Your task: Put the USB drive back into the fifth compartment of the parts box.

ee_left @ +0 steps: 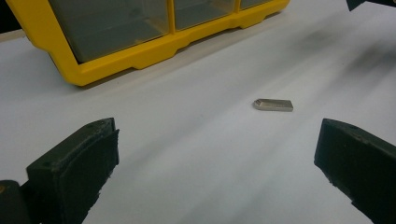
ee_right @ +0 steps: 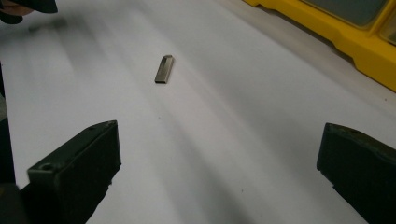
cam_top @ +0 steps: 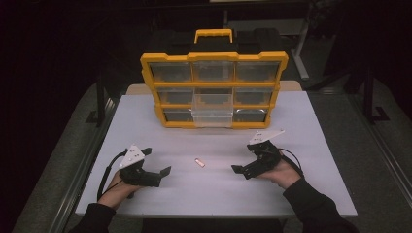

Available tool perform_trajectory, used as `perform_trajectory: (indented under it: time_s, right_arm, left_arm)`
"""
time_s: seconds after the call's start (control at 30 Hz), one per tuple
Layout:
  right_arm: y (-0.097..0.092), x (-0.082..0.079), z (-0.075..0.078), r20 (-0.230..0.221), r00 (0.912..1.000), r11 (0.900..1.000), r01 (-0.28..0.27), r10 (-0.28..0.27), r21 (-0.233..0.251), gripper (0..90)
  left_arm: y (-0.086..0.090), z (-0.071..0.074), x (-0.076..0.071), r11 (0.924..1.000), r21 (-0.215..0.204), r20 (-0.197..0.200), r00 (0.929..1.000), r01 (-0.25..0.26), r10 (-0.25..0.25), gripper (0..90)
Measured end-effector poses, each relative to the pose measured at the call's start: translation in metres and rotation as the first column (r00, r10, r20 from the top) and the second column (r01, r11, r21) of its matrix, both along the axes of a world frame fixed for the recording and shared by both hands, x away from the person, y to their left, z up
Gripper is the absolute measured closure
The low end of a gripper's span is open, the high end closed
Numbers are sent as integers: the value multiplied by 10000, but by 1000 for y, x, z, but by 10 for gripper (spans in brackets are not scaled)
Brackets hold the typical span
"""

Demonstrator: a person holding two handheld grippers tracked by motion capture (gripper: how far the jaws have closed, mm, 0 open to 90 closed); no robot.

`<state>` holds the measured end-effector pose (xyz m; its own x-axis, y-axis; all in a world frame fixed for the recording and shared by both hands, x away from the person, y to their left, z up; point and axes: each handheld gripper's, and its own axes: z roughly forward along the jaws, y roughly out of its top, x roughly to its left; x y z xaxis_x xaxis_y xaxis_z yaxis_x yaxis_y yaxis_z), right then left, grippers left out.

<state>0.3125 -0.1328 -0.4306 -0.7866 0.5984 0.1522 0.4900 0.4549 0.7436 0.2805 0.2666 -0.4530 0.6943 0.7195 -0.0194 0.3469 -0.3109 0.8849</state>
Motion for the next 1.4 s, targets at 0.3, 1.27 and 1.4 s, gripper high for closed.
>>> perform_trajectory:
  time_s: [0.3, 1.27, 1.4]
  right_arm:
    - [9, 9, 7, 74, 9999, 9999, -104, 103, 62, 0]
    - [58, 30, 13, 172, 9962, 9964, -847, 849, -89, 40]
    - [62, 30, 13, 343, 9949, 9955, -940, 944, -119, 131]
  left_arm:
    - [-4, -1, 1, 9999, 45, -28, 9999, 145, -145, 0]
    - [-1, 0, -1, 9999, -98, 31, 10000, 77, -77, 0]
    - [-3, 0, 0, 9999, -80, 15, 9999, 137, -137, 0]
